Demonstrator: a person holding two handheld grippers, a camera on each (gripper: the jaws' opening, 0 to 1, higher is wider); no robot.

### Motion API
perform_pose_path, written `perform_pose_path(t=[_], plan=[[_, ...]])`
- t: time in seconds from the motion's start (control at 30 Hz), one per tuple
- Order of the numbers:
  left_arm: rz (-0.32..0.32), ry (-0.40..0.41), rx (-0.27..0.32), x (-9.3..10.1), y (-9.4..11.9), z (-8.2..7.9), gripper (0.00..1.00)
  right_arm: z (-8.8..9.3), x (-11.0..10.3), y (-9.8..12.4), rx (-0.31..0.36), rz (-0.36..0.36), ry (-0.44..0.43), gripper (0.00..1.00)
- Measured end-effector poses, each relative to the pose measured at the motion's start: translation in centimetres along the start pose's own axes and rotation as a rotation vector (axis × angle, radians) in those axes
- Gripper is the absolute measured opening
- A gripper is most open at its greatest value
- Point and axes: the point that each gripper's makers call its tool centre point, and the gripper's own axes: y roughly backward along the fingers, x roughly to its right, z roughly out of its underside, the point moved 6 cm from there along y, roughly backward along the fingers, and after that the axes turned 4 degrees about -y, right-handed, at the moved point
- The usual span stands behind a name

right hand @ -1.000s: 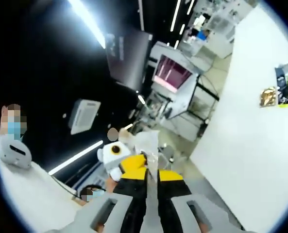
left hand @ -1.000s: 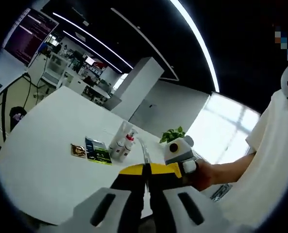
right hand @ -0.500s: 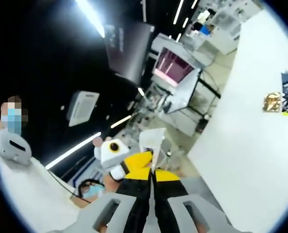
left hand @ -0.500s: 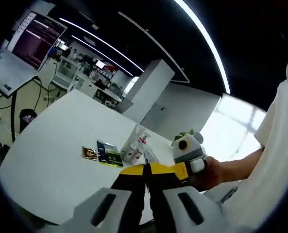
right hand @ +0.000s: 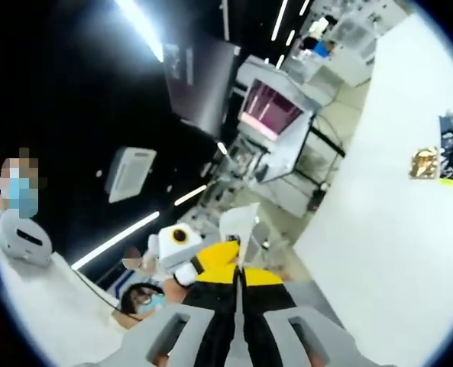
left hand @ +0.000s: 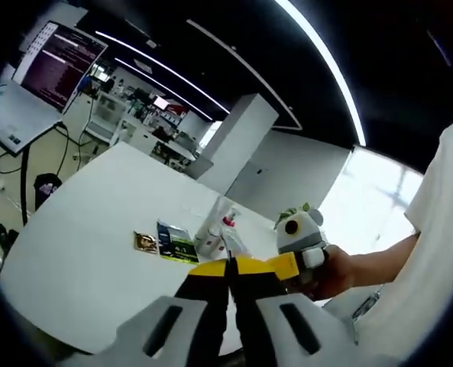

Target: Arrange the skincare products in the storage area until every visible bottle or jar stands upright without overlapping.

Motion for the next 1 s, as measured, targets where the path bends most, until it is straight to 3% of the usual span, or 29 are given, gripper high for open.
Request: perform_pose_path(t=[0.2,0.37,0.43,0.5,0.6,0.67,0.8,0.9,1.0], plan=[[0.009,0.001,-0.004,0.1,0.0,0.1,0.00,0.0,-0.2,0.1,0.003,-0.009,-0.012,0.00],[-0.001,-0.025,0.002,0.2,-0.2,0.2,0.00,-0.2,0.4,0.2,0.016,0.028,-0.054,0.00],[-0.042,-0.115,0.006,-0.2,-0.4,0.3,0.00,-0.7,0.7,0.2,0.033,0.048,-0.050,0.00],[-0.127,-0.236,0.004,-0.7,-0.5,0.4,0.05,-1.7,1.4,0.4,0.076,0.081,-0.065,0.00],[-0.227,-0.335,-0.054,-1.6,-1.1,1.3,0.13,-3.4,3.2,1.1,0.137,0.152,-0.084,0.00],[-0.245,-0.379,-0.109,-1.7,-1.4,2.1,0.18,-4.7,4.6,1.3,0.165,0.203,-0.105,0.00],[-0.210,-0.414,-0.142,-1.2,-1.5,2.9,0.13,-7.7,7.0,1.4,0.250,0.282,-0.135,0.00],[-0.187,-0.471,-0.236,-1.1,-1.6,4.1,0.12,-10.1,8.8,0.8,0.273,0.341,-0.137,0.00],[-0.158,-0.593,-0.294,-0.6,-1.8,5.3,0.13,-11.9,10.2,0.0,0.294,0.380,-0.165,0.00]])
